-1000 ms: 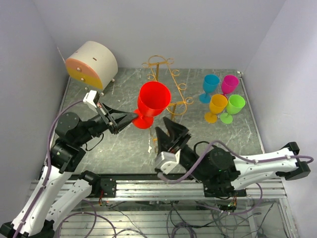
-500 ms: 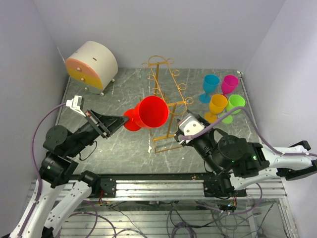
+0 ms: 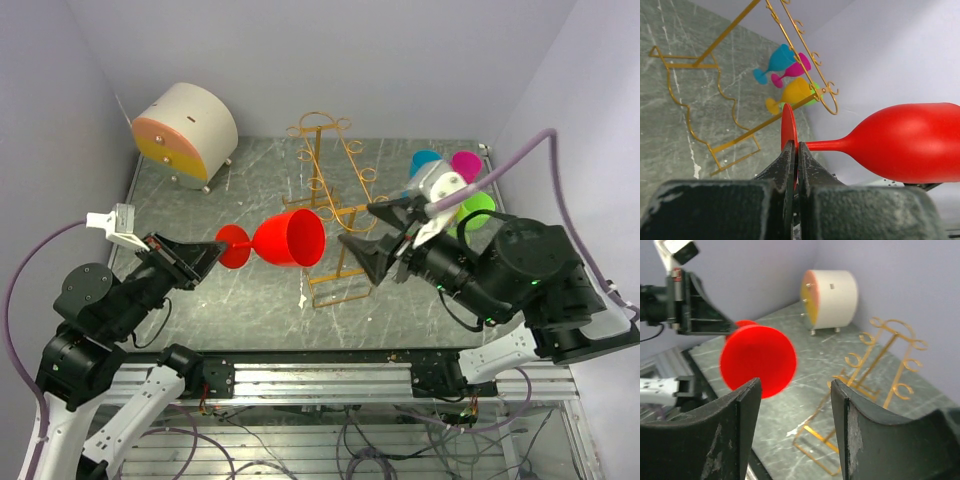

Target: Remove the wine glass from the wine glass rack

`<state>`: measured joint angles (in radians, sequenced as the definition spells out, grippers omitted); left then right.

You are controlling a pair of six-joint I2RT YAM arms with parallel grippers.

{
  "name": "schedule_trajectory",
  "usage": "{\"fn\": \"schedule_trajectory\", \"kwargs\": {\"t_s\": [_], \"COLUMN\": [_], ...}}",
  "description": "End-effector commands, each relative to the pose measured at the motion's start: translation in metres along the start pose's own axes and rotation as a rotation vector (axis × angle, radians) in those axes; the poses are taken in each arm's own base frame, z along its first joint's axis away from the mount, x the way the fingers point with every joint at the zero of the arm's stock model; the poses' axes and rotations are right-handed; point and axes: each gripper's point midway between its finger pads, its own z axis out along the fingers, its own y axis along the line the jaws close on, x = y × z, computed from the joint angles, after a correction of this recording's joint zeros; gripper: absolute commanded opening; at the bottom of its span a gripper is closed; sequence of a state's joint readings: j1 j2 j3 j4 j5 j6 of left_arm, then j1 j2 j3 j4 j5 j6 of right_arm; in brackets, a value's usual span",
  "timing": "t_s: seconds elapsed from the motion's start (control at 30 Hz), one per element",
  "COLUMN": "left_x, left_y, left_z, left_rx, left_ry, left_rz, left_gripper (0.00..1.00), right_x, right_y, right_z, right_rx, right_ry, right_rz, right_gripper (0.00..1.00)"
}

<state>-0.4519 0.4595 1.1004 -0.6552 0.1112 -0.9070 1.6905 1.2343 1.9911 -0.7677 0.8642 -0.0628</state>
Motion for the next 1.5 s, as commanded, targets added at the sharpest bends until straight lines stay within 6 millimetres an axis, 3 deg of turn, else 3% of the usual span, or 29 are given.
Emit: {"fn": "schedule_trajectory", "kwargs": {"t_s": [0.0,0.3,0.43,0.53,0.63,0.8,0.87,0.93,1.0,1.1,1.17,1.23,1.3,1.4,1.47], "left_x": [-0.007,-0.007,-0.006,-0.007,-0.006,0.001,0.003,0.004,0.003,0.002,0.0,-0.002,-0.005,-0.007,-0.008], "left_y": [0.004,-0.025,-0.025,-0.018,-0.011,0.0,0.002,0.003,0.003,0.003,0.004,0.002,0.001,-0.001,-0.004], "left_z": [-0.005,-0.013,-0.019,-0.025,-0.03,-0.034,-0.036,-0.038,-0.04,-0.045,-0.047,-0.049,-0.049,-0.043,-0.034], "left_rx": [-0.031,0.122,0.136,0.109,0.083,0.056,0.056,0.055,0.057,0.048,0.036,0.032,0.026,0.022,0.03], "left_ry": [-0.02,-0.016,-0.031,-0.053,-0.06,-0.055,-0.058,-0.063,-0.068,-0.072,-0.075,-0.076,-0.08,-0.073,-0.055], "left_rz": [0.092,0.113,0.114,0.115,0.115,0.092,0.08,0.071,0.067,0.075,0.082,0.093,0.103,0.117,0.129], "left_gripper": [0.07,0.07,0.07,0.07,0.07,0.07,0.07,0.07,0.07,0.07,0.07,0.07,0.07,0.07,0.07], "right_x": [0.016,-0.003,0.004,0.004,-0.008,-0.049,-0.056,-0.069,-0.068,-0.048,-0.028,-0.002,0.022,0.031,0.033], "right_y": [0.07,0.064,0.063,0.051,0.019,-0.034,-0.06,-0.104,-0.133,-0.172,-0.18,-0.182,-0.178,-0.146,-0.127], "right_z": [-0.01,-0.011,-0.006,0.001,0.009,0.025,0.043,0.067,0.1,0.14,0.161,0.174,0.173,0.152,0.133], "right_rx": [-0.264,-0.244,-0.203,-0.112,0.102,0.466,0.579,0.672,0.666,0.651,0.543,0.372,0.176,-0.061,-0.147], "right_ry": [0.079,0.047,0.079,0.078,0.038,-0.094,-0.108,-0.121,-0.115,-0.078,-0.054,-0.011,0.047,0.07,0.101], "right_rz": [-0.022,0.024,-0.008,-0.04,-0.099,-0.193,-0.239,-0.211,-0.208,-0.153,-0.076,0.108,0.24,0.333,0.353], "right_gripper": [0.61,0.67,0.67,0.66,0.66,0.69,0.68,0.68,0.68,0.68,0.67,0.6,0.39,0.04,0.0]}}
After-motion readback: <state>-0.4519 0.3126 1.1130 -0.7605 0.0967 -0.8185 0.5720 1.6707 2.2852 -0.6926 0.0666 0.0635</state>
